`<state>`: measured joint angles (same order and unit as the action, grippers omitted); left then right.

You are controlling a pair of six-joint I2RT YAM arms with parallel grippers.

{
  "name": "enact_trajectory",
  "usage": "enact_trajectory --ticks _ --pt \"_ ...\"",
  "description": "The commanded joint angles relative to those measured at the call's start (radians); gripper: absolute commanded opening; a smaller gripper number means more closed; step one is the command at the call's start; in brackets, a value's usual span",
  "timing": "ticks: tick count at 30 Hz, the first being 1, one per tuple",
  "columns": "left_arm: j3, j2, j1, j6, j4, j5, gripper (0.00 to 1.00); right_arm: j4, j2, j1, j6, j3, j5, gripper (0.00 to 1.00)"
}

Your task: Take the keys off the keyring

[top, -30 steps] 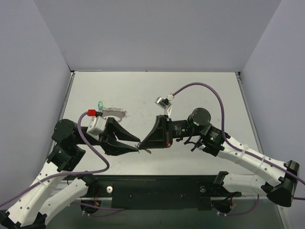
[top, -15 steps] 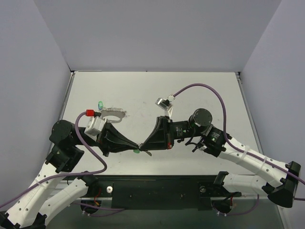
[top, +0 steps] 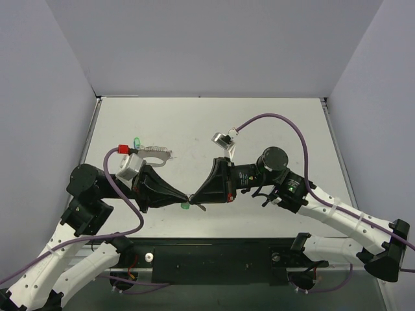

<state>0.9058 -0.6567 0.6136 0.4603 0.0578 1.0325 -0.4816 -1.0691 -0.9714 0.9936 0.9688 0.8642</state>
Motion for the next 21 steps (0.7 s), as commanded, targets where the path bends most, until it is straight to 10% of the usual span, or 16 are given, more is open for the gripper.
enact_trajectory --ticks 1,21 --pt "0.047 0.009 0.005 0.037 -0.025 -0.015 0.00 0.041 0.026 -0.004 -0.062 0.051 -0.034 0.00" --pt "0.128 -0.057 0.005 0.003 -0.302 0.041 0.00 0.468 0.026 -0.020 -0.300 0.191 -0.099 0.00"
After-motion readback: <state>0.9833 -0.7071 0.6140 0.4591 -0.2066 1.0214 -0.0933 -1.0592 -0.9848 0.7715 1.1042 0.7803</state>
